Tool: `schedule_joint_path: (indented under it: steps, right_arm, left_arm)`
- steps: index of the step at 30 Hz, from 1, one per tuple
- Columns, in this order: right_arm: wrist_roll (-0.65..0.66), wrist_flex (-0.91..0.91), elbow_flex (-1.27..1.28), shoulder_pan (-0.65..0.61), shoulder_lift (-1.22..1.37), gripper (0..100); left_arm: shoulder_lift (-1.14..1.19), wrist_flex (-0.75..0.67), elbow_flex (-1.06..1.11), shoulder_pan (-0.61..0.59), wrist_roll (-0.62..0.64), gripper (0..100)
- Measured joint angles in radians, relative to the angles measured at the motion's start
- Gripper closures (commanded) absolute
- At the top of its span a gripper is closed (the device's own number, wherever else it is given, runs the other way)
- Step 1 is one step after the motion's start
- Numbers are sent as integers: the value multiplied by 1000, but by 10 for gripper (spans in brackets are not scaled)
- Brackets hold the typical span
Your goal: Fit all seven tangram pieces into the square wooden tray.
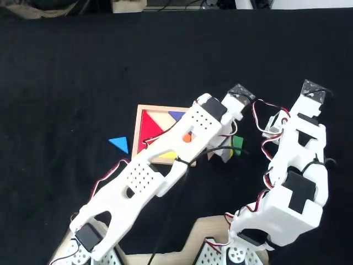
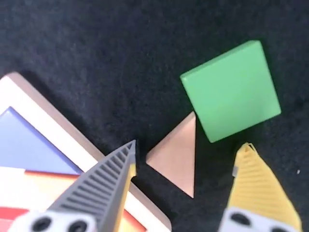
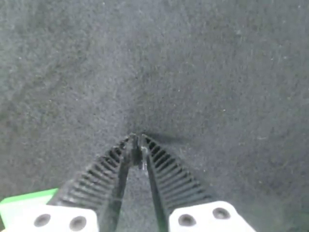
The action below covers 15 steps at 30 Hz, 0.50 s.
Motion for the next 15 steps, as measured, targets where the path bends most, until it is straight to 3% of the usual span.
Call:
schedule_joint_path:
  steps: [7, 15]
  right_arm:
    - [0, 0, 0, 0, 0, 987]
    - [0, 0, 0, 0, 0, 987]
  left_arm:
    - [0, -3, 0, 0, 91, 748]
    - [0, -5, 0, -2, 103, 776]
